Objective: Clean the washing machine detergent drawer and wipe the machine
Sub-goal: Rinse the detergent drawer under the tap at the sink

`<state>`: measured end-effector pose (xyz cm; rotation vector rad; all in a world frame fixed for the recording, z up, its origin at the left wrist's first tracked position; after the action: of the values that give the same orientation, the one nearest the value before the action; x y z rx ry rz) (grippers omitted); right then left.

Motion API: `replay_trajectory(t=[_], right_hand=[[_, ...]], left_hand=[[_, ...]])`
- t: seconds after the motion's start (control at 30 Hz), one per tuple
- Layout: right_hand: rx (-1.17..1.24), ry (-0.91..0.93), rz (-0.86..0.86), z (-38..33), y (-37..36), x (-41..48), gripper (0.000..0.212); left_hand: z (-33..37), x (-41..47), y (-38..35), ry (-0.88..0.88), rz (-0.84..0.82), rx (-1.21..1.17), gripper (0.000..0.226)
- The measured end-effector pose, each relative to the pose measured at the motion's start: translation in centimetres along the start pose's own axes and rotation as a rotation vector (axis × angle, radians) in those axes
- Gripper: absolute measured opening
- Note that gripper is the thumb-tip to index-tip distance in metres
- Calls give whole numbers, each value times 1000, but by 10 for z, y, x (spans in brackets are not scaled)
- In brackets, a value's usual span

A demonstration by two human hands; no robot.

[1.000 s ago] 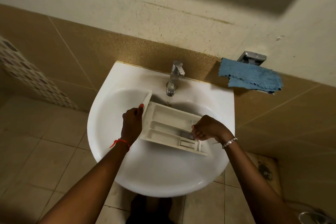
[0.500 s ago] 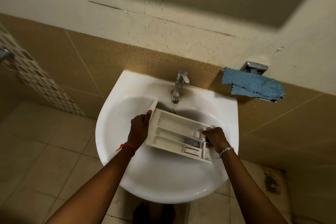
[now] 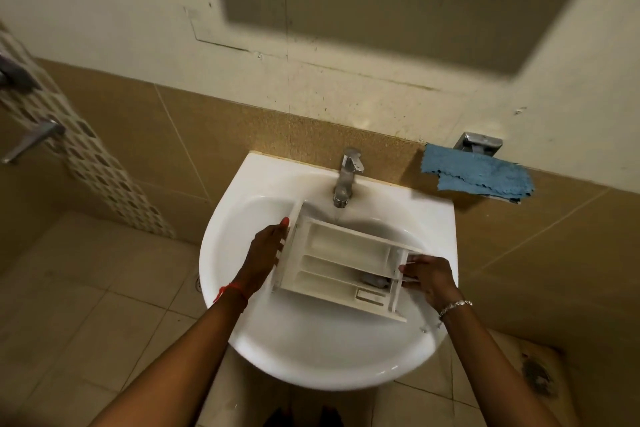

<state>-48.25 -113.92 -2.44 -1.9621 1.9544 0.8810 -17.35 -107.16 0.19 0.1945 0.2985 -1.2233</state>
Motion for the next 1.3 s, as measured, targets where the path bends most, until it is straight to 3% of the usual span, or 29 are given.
replay_trajectory(t=[0.03,0.13,0.27,0.4,0.5,0.63,0.8,0.93,1.3], right_hand=[[38,25,3,-1,0,-2,25],[87,110,10,-5,0,-5,29],[33,185,-45,-2,-1,-8,20],[-196,279,-186,-4,-1,-13,17],[-90,174,-263,-12,10,-6,24],[170,139,-140,-51,14,11,13],[504,-270,-432,-73,-73,23,23],[552,-461,-458,-75,-122,24,38],[612,-478,-491,-61,-160,35,27]], left_hand=[[1,-2,-1,7,-15,-27,66],[12,-6,-4,-20,-19,-105,34],[18,-6,-3,1,10,-149,38],[15,-3,6,34,37,-129,36],[15,0,6,33,52,-68,37],[11,4,6,-13,36,-37,43],[8,6,5,-41,62,-39,45],[9,6,3,-70,41,-38,44],[6,8,4,-69,18,-42,39]])
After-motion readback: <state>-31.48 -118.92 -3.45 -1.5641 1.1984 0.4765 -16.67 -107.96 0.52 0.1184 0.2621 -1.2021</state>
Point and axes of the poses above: each hand's wrist, its own x-axis towards the middle knuckle, its own y-axis out of the back of the hand, z = x × y, the point moved 7 cm from there along x, towards the middle knuckle, and after that the axes turned 9 degrees about -x, right-handed, at the moved point
